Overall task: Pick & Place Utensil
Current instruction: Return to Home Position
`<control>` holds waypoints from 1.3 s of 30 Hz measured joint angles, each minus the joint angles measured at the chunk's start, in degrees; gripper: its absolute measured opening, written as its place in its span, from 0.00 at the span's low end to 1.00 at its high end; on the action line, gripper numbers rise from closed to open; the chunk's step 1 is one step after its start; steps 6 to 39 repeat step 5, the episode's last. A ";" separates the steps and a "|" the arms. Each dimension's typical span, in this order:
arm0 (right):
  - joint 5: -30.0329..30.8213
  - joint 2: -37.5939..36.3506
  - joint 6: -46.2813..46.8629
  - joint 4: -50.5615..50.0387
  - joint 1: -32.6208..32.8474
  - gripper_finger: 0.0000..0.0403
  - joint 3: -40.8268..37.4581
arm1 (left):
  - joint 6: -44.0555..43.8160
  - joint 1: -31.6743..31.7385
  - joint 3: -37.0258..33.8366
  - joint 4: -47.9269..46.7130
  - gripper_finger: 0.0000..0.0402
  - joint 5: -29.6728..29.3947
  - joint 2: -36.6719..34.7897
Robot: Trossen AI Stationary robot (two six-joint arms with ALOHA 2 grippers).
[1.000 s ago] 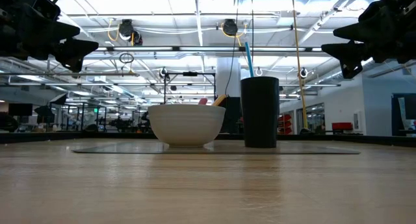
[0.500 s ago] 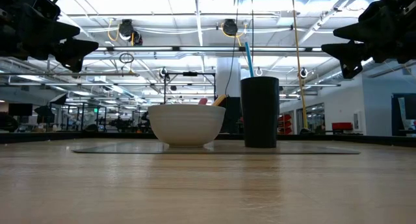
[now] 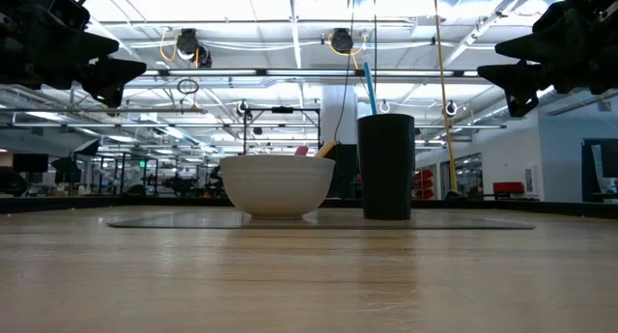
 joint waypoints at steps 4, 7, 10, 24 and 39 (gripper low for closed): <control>0.01 0.00 0.01 0.01 0.01 0.47 0.00 | 0.01 0.00 0.00 0.01 0.57 -0.01 0.00; 0.02 0.00 0.01 0.00 0.00 0.47 -0.01 | 0.02 0.00 0.00 0.00 0.57 0.01 0.00; 0.02 0.00 0.01 0.00 0.00 0.47 -0.01 | 0.02 0.00 0.00 0.00 0.57 0.01 0.00; 0.02 0.00 0.01 0.00 0.00 0.47 -0.01 | 0.02 0.00 0.00 0.00 0.57 0.01 0.00; 0.02 0.00 0.01 0.00 0.00 0.47 -0.01 | 0.02 0.00 0.00 0.00 0.57 0.01 0.00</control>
